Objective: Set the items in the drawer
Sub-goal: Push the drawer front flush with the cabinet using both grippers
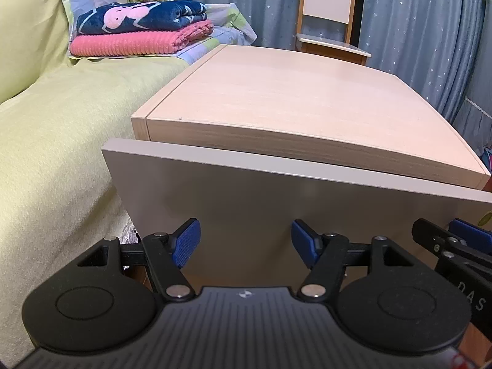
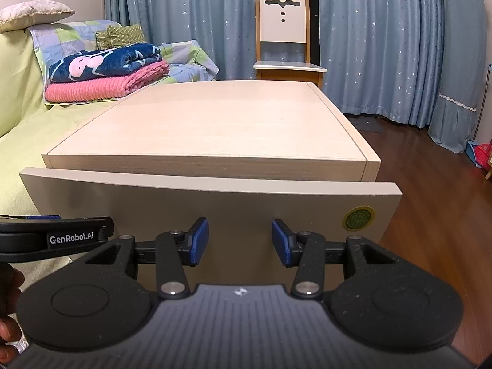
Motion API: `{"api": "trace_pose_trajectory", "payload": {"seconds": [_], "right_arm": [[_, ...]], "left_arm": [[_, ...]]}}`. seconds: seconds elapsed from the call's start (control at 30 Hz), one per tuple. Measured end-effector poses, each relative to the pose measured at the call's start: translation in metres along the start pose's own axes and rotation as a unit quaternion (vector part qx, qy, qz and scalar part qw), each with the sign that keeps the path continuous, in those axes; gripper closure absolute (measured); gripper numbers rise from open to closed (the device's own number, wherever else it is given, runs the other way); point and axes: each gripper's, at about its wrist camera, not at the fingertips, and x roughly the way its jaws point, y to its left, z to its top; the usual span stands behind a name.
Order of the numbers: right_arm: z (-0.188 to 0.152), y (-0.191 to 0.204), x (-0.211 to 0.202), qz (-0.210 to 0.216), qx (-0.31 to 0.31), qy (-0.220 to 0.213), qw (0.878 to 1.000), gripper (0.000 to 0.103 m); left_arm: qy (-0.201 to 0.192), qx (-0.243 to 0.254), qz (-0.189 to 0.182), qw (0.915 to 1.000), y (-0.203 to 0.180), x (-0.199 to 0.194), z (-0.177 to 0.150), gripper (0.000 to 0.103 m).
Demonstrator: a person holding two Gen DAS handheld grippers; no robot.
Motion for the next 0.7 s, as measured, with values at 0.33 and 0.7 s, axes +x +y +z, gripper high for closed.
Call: {"api": "trace_pose_trajectory", "payload": {"seconds": [0.33,0.7], "right_arm": [[0.0034,-0.0006,0.0010,-0.001,-0.002,-0.005,1.000,0.060],[0.0080,0.0001,0.0006,-0.003,-0.004,-0.011,1.000,0.057]], "left_arm": [[-0.005,-0.003,-0.001,1.0000,0.0003,-0.0008,0.0013,0.036],[-0.008,-0.007,-0.003,0.9999,0.0011,0.0002,0.0042,0.036]]}}
